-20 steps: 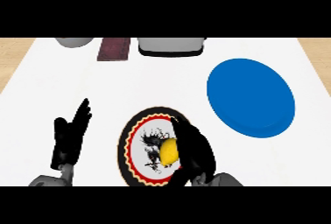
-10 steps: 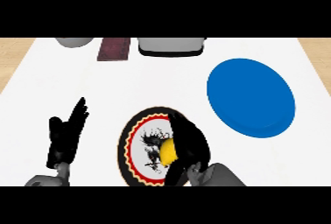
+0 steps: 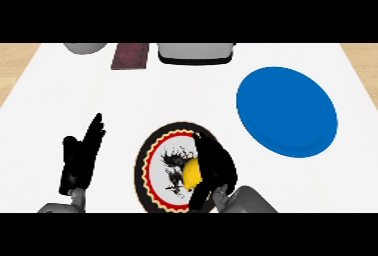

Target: Pick the lemon from the plate and place it in the plate

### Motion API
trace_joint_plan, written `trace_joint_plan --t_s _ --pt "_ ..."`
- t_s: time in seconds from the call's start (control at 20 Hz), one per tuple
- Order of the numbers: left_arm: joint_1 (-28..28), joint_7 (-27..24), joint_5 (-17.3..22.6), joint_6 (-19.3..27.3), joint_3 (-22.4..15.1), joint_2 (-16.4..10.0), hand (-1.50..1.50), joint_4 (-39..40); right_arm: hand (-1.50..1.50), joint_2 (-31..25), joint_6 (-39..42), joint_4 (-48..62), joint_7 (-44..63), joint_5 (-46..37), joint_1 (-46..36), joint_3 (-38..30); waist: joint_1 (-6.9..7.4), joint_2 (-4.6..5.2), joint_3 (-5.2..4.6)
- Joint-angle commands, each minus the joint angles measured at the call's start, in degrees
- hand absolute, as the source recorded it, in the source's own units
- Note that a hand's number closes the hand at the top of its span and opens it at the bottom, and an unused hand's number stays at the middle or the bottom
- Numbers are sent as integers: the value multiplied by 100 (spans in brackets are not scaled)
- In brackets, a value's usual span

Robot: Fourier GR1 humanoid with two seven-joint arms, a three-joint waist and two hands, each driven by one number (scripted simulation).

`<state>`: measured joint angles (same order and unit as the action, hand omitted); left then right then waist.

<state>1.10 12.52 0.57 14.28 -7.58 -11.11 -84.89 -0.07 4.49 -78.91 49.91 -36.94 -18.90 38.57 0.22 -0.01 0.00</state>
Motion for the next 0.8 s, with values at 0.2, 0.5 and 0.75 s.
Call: trace_joint_plan --t_s 0.2,0.5,0.75 --pt "277 313 -195 -184 269 141 0 -1 150 6 102 132 -164 -101 118 -110 -13 -2 0" --pt "326 73 -241 -223 356 218 0 276 150 5 -3 -19 -351 -556 5 291 -21 -1 -1" --pt "-230 -49 -249 -320 290 290 0 -119 150 -204 -294 74 -630 -1103 115 -16 -14 -9 0"
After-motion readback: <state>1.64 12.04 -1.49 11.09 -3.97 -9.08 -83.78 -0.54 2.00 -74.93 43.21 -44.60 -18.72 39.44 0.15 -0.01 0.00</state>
